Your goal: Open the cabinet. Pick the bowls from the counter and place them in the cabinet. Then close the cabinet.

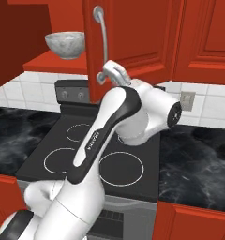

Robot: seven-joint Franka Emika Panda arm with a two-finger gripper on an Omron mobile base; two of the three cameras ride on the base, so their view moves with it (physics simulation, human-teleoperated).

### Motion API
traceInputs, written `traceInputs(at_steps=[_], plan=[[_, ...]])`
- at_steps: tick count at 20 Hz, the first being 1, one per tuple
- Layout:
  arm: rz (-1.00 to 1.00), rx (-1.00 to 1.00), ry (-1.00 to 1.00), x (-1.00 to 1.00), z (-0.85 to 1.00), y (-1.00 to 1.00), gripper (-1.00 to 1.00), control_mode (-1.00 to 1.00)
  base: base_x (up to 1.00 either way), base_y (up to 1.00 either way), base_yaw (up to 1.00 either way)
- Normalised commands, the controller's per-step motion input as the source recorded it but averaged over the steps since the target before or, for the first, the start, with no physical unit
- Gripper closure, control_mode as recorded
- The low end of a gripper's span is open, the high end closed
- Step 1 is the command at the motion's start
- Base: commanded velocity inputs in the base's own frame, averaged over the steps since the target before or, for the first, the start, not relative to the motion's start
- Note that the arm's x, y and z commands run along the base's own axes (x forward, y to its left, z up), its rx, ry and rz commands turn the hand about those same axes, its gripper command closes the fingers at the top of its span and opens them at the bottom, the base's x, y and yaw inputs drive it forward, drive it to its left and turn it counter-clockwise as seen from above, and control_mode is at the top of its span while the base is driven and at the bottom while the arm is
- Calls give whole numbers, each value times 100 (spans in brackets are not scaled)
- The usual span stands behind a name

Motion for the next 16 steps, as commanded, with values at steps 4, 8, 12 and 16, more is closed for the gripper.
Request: traceInputs(at_steps=[4,8,12,16], plan=[[-53,0,-12,70,1,98,-100,-100,0,0,0],[-50,0,-1,86,21,72,-100,-100,0,0,0],[-47,0,7,83,27,39,-100,-100,0,0,0],[-35,7,22,98,31,-1,-100,-100,0,0,0]])
